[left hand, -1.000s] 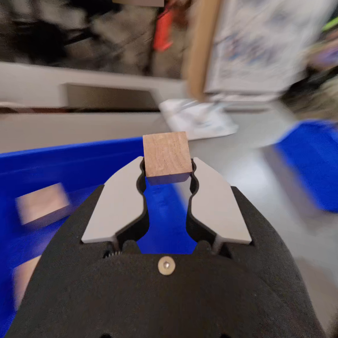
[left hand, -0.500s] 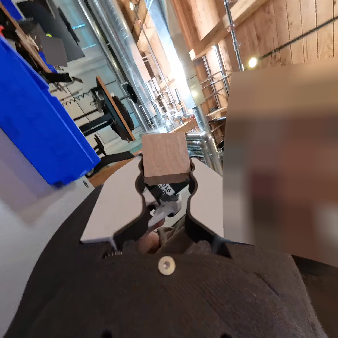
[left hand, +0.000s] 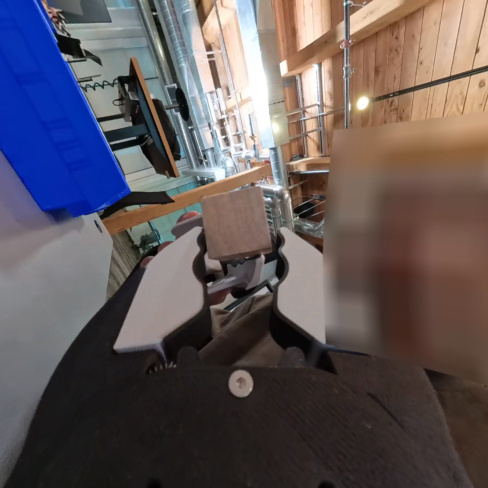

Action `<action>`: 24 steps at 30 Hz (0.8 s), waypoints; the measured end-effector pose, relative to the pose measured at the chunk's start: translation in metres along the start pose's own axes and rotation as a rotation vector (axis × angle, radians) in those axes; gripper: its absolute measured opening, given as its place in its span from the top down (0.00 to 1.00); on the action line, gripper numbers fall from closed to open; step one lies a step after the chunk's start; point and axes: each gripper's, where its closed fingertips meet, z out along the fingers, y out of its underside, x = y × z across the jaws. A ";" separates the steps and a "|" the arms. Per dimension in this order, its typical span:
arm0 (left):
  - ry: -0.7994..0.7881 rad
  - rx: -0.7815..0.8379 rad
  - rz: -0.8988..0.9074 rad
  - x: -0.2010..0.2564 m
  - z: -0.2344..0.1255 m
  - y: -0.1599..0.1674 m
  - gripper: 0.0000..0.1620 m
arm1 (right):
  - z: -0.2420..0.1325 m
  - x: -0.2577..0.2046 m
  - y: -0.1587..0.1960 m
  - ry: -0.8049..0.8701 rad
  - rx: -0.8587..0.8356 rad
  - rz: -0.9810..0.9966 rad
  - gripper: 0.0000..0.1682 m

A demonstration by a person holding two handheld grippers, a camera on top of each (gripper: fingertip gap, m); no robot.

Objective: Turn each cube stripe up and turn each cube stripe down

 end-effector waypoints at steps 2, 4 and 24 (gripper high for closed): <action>-0.017 0.011 -0.001 -0.004 -0.001 -0.002 0.60 | -0.005 0.012 -0.007 0.039 0.006 -0.009 0.75; -0.022 0.009 -0.005 -0.005 -0.003 -0.002 0.56 | -0.016 0.037 -0.017 0.145 -0.011 -0.067 0.75; -0.011 -0.057 -0.091 -0.021 -0.006 0.008 0.56 | -0.164 0.245 0.120 0.746 -0.637 0.323 0.75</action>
